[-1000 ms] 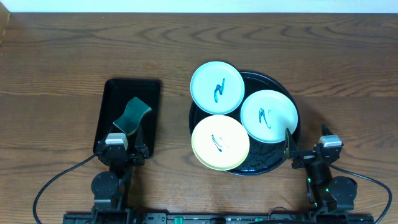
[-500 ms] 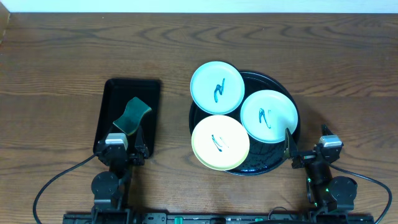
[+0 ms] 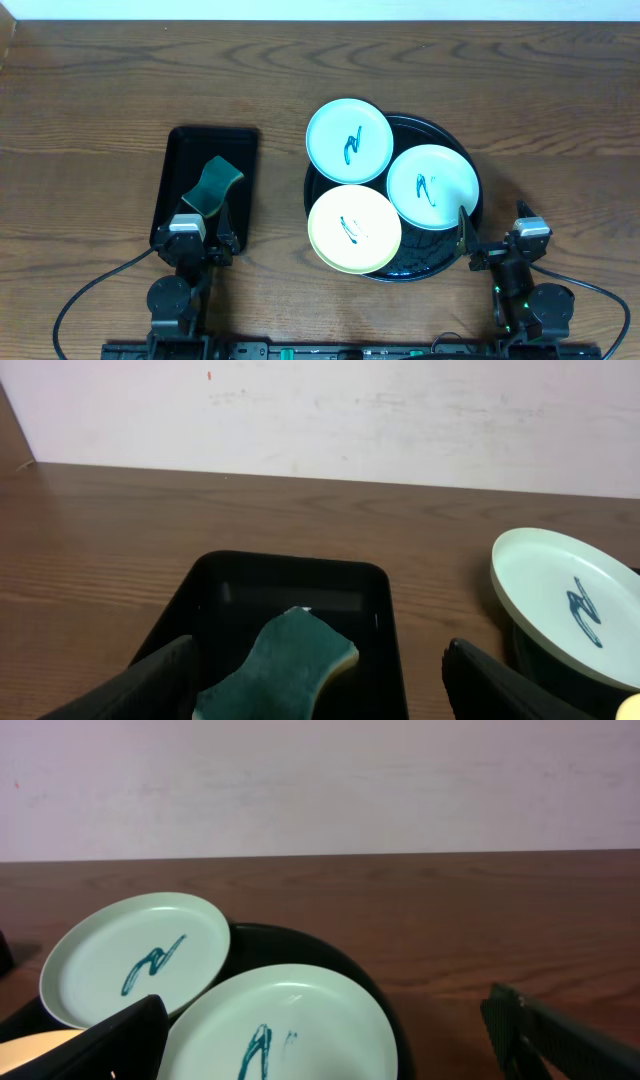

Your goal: Clean dirty plates on tray and stack at the side

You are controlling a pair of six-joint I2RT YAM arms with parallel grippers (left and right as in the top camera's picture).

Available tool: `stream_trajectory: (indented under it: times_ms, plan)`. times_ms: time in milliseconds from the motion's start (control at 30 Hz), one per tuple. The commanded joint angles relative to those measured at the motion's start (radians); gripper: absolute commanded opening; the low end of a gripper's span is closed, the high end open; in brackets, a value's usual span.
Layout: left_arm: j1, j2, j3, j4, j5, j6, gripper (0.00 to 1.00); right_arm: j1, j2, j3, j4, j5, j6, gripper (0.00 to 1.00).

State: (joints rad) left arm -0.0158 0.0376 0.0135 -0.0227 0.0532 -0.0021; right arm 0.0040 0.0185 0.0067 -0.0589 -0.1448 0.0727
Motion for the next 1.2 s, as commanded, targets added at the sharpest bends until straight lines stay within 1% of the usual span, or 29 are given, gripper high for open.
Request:
stream_trajectory:
  times_ms: [0,100,200,300,500,667,767,967,1167]
  plan:
    - [0.004,0.001,-0.010,-0.043,-0.020,0.009,0.79,0.009,0.002,-0.001,-0.004,0.006,0.016,0.99]
    - [0.004,0.001,-0.010,-0.040,-0.019,0.009,0.78,0.009,0.002,-0.001,-0.005,0.008,0.016,0.99]
    - [0.004,0.001,-0.010,-0.040,-0.020,0.009,0.78,0.009,0.002,-0.001,-0.005,0.054,0.016,0.99]
    - [0.004,0.001,-0.010,-0.037,0.004,0.002,0.79,0.009,0.002,-0.001,-0.006,0.074,0.016,0.99]
    - [0.004,0.002,0.001,-0.031,0.017,-0.090,0.79,0.009,0.002,-0.001,0.002,0.074,0.017,0.99]
    - [0.004,0.053,0.063,-0.055,0.018,-0.108,0.78,0.009,0.002,0.002,0.021,0.076,0.132,0.99]
    - [0.004,0.127,0.124,-0.089,0.017,-0.112,0.78,0.009,0.005,0.013,-0.004,0.077,0.172,0.99]
    - [0.004,0.345,0.284,-0.153,0.018,-0.112,0.79,0.009,0.043,0.074,-0.062,0.077,0.178,0.99]
    - [0.004,0.567,0.473,-0.285,0.018,-0.111,0.79,0.009,0.174,0.199,-0.145,0.077,0.178,0.99]
